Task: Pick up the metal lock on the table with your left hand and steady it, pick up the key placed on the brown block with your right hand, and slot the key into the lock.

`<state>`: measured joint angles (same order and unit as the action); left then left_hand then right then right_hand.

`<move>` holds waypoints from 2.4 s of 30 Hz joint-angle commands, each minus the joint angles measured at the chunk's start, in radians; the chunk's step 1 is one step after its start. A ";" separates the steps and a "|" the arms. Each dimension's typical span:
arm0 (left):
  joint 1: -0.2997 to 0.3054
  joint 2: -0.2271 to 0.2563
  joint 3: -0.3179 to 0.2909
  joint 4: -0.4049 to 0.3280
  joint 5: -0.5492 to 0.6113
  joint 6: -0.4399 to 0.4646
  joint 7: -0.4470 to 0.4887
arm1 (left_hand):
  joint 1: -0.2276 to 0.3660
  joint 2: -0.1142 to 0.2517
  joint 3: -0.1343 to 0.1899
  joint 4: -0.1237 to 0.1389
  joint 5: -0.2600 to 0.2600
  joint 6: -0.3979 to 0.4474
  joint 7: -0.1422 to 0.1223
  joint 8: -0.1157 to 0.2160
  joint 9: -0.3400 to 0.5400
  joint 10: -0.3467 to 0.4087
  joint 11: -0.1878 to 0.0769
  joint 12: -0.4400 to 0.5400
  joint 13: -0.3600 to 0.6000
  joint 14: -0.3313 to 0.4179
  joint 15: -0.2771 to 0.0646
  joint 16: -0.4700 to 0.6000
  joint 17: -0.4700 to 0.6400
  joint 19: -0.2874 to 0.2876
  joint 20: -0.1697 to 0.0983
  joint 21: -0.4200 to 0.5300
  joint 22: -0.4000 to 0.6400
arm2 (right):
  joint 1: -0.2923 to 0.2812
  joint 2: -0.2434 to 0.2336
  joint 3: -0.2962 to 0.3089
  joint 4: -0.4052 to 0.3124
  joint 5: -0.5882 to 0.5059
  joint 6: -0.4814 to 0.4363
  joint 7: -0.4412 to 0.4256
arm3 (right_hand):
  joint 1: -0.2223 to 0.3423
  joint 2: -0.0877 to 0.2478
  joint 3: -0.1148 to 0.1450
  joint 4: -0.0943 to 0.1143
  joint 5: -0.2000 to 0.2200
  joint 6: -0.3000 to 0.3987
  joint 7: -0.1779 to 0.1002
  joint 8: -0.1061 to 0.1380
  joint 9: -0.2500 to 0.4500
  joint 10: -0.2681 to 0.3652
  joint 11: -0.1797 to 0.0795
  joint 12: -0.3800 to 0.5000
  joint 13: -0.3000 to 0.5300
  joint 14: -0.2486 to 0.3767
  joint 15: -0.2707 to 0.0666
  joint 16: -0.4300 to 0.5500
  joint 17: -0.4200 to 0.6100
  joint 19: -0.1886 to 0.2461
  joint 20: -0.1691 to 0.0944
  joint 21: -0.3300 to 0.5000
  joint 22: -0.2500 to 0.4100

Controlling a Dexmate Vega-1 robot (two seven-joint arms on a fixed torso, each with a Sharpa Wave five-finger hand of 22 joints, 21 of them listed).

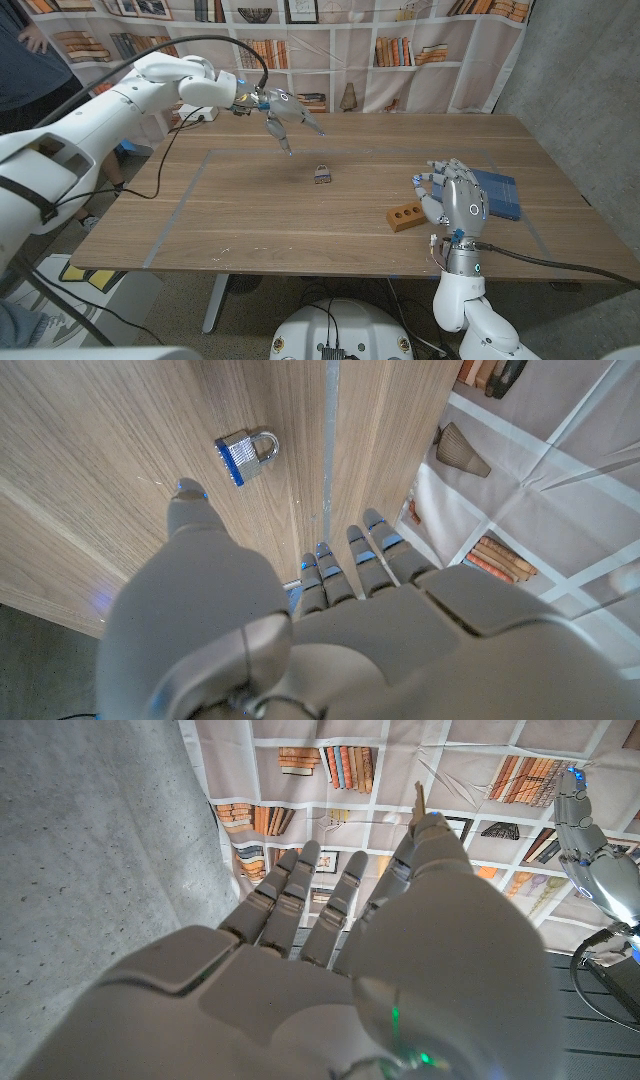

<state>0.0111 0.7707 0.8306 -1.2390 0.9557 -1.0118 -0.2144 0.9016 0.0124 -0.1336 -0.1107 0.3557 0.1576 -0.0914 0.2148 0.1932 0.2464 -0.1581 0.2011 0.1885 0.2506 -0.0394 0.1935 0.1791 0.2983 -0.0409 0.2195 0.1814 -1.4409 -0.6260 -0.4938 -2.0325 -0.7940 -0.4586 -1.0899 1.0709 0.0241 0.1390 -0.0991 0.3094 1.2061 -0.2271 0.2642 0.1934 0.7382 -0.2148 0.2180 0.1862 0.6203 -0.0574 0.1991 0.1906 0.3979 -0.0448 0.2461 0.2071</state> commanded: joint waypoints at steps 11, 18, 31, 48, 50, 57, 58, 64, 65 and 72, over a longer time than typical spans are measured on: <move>-0.198 -0.116 0.211 0.238 0.212 -0.152 0.297 | 0.062 -0.024 -0.013 -0.027 0.020 0.030 -0.005 0.010 0.001 0.051 0.005 0.011 0.002 0.064 -0.117 0.011 -0.001 0.067 -0.078 0.014 -0.003 | -0.036 0.076 0.013 0.017 -0.048 -0.014 -0.027 | 0.011 0.009 -0.005 0.003 0.005 0.008 0.003 -0.005 0.003 0.010 0.003 -0.002 -0.001 0.007 -0.141 -0.006 0.003 0.007 -0.079 0.005 0.001; -0.259 -0.160 0.304 0.306 0.284 -0.149 0.409 | 0.136 -0.011 0.007 -0.048 0.025 0.014 0.008 0.002 0.002 0.049 0.021 0.005 0.004 0.068 -0.114 0.004 -0.001 0.082 -0.063 0.012 -0.003 | -0.044 0.100 0.019 0.020 -0.064 -0.024 -0.027 | 0.013 0.010 -0.008 0.003 0.005 0.007 0.004 -0.008 0.004 0.009 0.004 -0.003 -0.001 0.007 -0.142 -0.007 0.003 0.007 -0.080 0.005 0.001; -0.372 -0.243 0.534 0.443 0.437 -0.086 0.685 | 0.226 0.023 0.036 -0.053 0.016 -0.018 0.044 -0.011 0.005 0.030 0.037 -0.001 0.007 0.064 -0.096 -0.002 0.002 0.102 -0.043 0.009 -0.004 | -0.041 0.111 0.015 0.022 -0.057 -0.052 -0.027 | 0.014 0.012 -0.014 0.005 0.006 0.008 0.004 -0.010 0.005 0.010 0.004 -0.004 -0.001 0.008 -0.142 -0.007 0.003 0.006 -0.081 0.005 0.002; -0.445 -0.447 0.827 0.751 0.470 0.015 1.002 | 0.235 0.028 0.033 -0.036 0.003 0.000 0.039 -0.005 0.007 0.032 0.035 0.001 0.009 0.071 -0.097 -0.003 0.004 0.099 -0.032 -0.001 -0.004 | -0.042 0.130 0.018 0.032 -0.074 -0.077 -0.027 | 0.015 0.015 -0.020 0.007 0.006 0.008 0.004 -0.014 0.006 0.011 0.004 -0.005 -0.001 0.009 -0.142 -0.007 0.003 0.008 -0.079 0.005 0.002; -0.446 -0.468 0.851 0.781 0.458 0.020 1.017 | 0.237 0.029 0.032 -0.034 0.000 -0.004 0.039 -0.006 0.007 0.027 0.036 -0.001 0.009 0.068 -0.095 -0.004 0.004 0.096 -0.030 -0.003 -0.004 | -0.047 0.144 0.026 0.034 -0.078 -0.076 -0.027 | 0.015 0.015 -0.021 0.008 0.006 0.008 0.004 -0.014 0.006 0.011 0.004 -0.005 -0.001 0.010 -0.142 -0.007 0.003 0.008 -0.078 0.005 0.002; -0.440 -0.512 0.908 0.850 0.412 0.042 1.033 | 0.239 0.030 0.030 -0.030 -0.006 0.003 0.040 -0.004 0.008 0.036 0.034 0.003 0.009 0.076 -0.100 -0.002 0.004 0.105 -0.032 -0.002 -0.005 | -0.055 0.166 0.041 0.042 -0.089 -0.065 -0.027 | 0.017 0.017 -0.025 0.009 0.007 0.009 0.004 -0.016 0.006 0.012 0.004 -0.005 -0.001 0.011 -0.142 -0.007 0.003 0.009 -0.077 0.006 0.002; -0.440 -0.514 0.914 0.852 0.407 0.046 1.032 | 0.239 0.030 0.030 -0.030 -0.007 0.004 0.041 -0.003 0.008 0.036 0.032 0.003 0.009 0.076 -0.102 -0.001 0.004 0.107 -0.034 -0.002 -0.005 | -0.055 0.161 0.039 0.042 -0.087 -0.065 -0.027 | 0.017 0.018 -0.025 0.009 0.007 0.010 0.004 -0.015 0.006 0.012 0.004 -0.005 -0.001 0.012 -0.142 -0.007 0.003 0.011 -0.075 0.006 0.002; -0.430 -0.529 0.935 0.870 0.373 0.069 0.996 | 0.241 0.031 0.029 -0.028 -0.010 0.005 0.040 -0.004 0.008 0.039 0.035 0.004 0.009 0.081 -0.101 0.000 0.004 0.109 -0.033 -0.003 -0.005 | -0.056 0.164 0.044 0.042 -0.083 -0.064 -0.027 | 0.018 0.018 -0.028 0.009 0.007 0.010 0.004 -0.016 0.007 0.014 0.004 -0.006 -0.001 0.011 -0.142 -0.007 0.003 0.009 -0.077 0.005 0.002; -0.428 -0.531 0.937 0.873 0.368 0.074 0.989 | 0.241 0.032 0.029 -0.028 -0.010 0.004 0.042 -0.004 0.008 0.039 0.035 0.004 0.009 0.083 -0.100 0.001 0.004 0.109 -0.033 -0.003 -0.005 | -0.056 0.163 0.044 0.043 -0.083 -0.063 -0.027 | 0.018 0.019 -0.028 0.010 0.007 0.010 0.004 -0.017 0.007 0.014 0.004 -0.006 -0.001 0.012 -0.141 -0.007 0.003 0.009 -0.076 0.005 0.002; -0.411 -0.549 0.943 0.884 0.339 0.092 0.962 | 0.243 0.034 0.028 -0.025 -0.014 0.005 0.045 -0.004 0.009 0.039 0.036 0.004 0.010 0.085 -0.098 0.000 0.004 0.110 -0.031 -0.005 -0.005 | -0.051 0.152 0.039 0.040 -0.072 -0.074 -0.027 | 0.019 0.020 -0.032 0.011 0.008 0.011 0.004 -0.018 0.007 0.015 0.004 -0.006 -0.001 0.013 -0.141 -0.007 0.003 0.011 -0.075 0.006 0.002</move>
<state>-0.4203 0.2607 1.7346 -0.3991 1.3450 -0.9544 0.7785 1.1384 0.0414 -0.1044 -0.1390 0.3437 0.1558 -0.0464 0.2065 0.1979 0.2799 -0.1233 0.2010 0.1932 0.3232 -0.0413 0.1922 0.1793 0.3999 -0.0465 0.2203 0.1769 -1.4935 -0.4693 -0.4549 -1.9921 -0.8759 -0.5256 -1.1172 1.0896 0.0349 0.1102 -0.0869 0.3095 1.2085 -0.2232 0.2412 0.1983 0.7435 -0.2093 0.2151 0.1815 0.6243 -0.0612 0.1922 0.1910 0.3978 -0.0448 0.2461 0.2070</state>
